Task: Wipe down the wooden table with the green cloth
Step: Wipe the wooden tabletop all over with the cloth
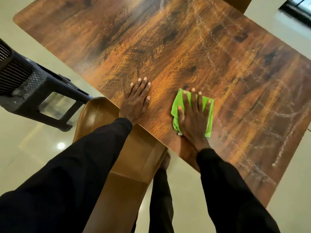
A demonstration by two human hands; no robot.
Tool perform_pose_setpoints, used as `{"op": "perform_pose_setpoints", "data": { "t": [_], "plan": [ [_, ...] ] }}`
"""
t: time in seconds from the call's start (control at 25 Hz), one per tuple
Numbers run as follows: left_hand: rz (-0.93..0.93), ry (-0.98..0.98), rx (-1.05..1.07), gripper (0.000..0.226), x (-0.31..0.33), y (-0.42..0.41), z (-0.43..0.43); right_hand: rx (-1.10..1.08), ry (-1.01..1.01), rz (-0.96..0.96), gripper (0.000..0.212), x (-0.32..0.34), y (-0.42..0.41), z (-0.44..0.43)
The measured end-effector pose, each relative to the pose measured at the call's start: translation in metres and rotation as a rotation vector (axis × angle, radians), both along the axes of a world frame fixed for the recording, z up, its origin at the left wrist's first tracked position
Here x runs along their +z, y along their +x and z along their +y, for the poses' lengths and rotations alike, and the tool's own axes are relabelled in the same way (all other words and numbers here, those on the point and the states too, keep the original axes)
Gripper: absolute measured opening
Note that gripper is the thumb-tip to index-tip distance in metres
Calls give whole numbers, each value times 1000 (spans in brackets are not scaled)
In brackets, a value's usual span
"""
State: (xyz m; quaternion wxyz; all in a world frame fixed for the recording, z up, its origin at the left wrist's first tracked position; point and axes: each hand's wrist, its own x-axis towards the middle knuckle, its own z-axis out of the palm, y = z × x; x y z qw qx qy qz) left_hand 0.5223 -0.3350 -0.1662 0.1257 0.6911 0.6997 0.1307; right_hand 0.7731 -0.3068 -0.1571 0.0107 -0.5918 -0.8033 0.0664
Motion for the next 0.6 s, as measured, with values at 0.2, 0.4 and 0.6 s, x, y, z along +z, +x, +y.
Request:
{"op": "perform_pose_setpoints", "data": {
  "t": [0.2, 0.4, 0.6],
  "plan": [
    [36, -30, -3, 59, 0, 0, -1, 158, -9, 6, 66, -4, -35, 2],
    [65, -38, -8, 59, 3, 3, 1, 286, -22, -1, 64, -9, 24, -63],
    [103, -44, 2, 58, -2, 6, 7, 46, 34, 3, 63, -3, 16, 43]
  ]
}}
